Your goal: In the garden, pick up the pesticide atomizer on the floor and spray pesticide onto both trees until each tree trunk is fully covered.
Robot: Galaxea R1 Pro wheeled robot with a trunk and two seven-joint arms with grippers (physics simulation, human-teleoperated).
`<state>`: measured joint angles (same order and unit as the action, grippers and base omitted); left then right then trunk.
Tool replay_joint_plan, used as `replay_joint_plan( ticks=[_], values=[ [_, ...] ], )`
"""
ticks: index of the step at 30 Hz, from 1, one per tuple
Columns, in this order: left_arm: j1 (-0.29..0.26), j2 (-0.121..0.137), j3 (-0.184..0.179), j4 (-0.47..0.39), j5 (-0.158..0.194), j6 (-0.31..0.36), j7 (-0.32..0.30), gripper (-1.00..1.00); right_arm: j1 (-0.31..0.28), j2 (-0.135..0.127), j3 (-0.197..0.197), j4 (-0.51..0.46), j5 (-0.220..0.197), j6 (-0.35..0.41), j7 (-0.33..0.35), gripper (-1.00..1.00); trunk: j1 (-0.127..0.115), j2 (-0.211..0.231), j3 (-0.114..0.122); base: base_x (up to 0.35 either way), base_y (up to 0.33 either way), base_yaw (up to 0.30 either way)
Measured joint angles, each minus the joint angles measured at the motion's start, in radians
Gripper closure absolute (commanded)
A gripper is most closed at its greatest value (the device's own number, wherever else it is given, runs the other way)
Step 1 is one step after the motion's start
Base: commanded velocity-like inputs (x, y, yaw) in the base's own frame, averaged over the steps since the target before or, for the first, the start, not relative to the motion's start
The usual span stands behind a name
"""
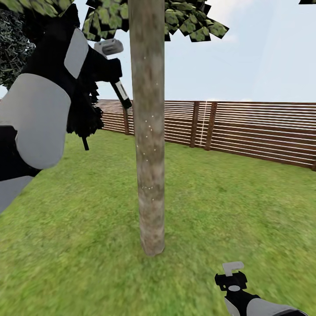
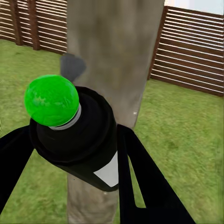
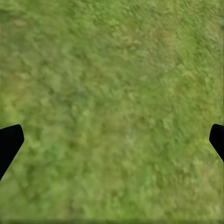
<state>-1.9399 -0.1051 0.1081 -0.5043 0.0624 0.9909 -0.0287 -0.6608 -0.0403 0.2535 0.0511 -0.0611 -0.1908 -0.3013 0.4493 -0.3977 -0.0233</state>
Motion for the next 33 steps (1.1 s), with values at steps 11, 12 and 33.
replay_joint_plan(
  ticks=[11,12,33],
  values=[
    [-0.004,-0.005,0.020,0.305,-0.003,-0.010,-0.001,1.00,0.000,0.000,0.000,0.000,0.000,0.000,0.000,-1.00,0.000,0.000,0.000,0.000,0.000,0.000],
    [-0.004,-0.005,0.019,0.335,-0.003,-0.012,0.000,1.00,0.000,0.000,0.000,0.000,0.000,0.000,0.000,-1.00,0.000,0.001,0.000,0.000,0.000,0.000],
    [-0.003,-0.049,0.021,0.469,-0.003,-0.105,0.000,1.00,0.000,0.003,0.002,0.001,0.000,0.000,0.000,-1.00,0.000,0.000,0.000,0.000,0.000,0.000]
  ],
)
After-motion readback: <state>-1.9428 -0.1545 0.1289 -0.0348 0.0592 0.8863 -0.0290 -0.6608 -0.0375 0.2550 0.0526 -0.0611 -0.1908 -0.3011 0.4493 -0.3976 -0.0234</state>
